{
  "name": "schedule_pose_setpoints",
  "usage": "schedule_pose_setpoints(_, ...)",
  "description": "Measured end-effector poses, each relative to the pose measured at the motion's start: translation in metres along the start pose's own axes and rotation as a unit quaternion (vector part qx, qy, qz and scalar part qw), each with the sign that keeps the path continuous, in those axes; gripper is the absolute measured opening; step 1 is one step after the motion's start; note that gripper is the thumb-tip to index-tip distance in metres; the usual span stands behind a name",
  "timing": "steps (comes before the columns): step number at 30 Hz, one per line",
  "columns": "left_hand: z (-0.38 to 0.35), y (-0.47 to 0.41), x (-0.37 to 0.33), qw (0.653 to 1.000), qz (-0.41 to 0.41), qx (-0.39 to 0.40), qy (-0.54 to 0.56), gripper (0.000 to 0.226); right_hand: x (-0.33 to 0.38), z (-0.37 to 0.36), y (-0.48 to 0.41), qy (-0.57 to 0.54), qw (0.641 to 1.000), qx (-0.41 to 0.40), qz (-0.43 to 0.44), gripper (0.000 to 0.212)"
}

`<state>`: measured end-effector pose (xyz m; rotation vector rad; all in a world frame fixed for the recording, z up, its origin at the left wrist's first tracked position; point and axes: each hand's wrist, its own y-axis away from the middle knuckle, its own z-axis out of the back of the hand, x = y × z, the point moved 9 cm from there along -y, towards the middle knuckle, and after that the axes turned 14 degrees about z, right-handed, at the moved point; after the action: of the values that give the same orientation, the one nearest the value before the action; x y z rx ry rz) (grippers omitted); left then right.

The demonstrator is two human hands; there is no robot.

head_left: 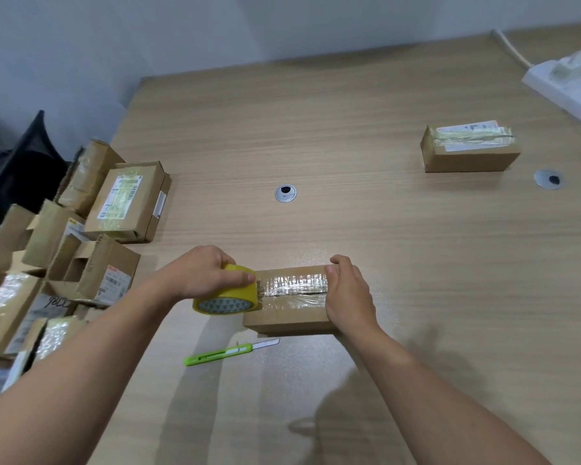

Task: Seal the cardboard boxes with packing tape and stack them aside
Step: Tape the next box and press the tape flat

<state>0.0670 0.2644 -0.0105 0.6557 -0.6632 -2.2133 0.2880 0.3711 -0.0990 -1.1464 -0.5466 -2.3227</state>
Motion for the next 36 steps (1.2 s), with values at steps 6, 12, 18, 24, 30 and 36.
schedule_pose_setpoints(6,-0.002,-0.006,-0.002,0.994,0.018,-0.024,-0.109,0.05,0.0,0.001,0.0,0.0,1.0,0.007,-0.002,0.036)
schedule_pose_setpoints(12,-0.008,-0.011,0.016,0.979,0.063,-0.031,-0.193,0.052,0.002,0.0,-0.001,0.006,1.0,0.01,0.008,0.033)
schedule_pose_setpoints(18,-0.026,-0.022,0.032,0.979,0.084,-0.024,-0.186,0.059,0.002,0.0,-0.001,0.0,1.0,0.008,0.009,0.033)
schedule_pose_setpoints(24,-0.037,-0.026,0.041,0.982,0.087,-0.019,-0.166,0.057,0.002,0.001,-0.001,-0.002,1.0,0.003,0.016,0.036)
schedule_pose_setpoints(30,-0.041,-0.023,0.043,0.993,0.08,-0.004,-0.086,0.051,0.019,0.002,-0.001,0.124,0.988,0.032,0.085,0.052)
schedule_pose_setpoints(36,-0.044,-0.022,0.039,0.995,0.083,-0.011,-0.062,0.048,0.071,-0.027,0.0,0.327,0.924,0.044,0.194,0.056)
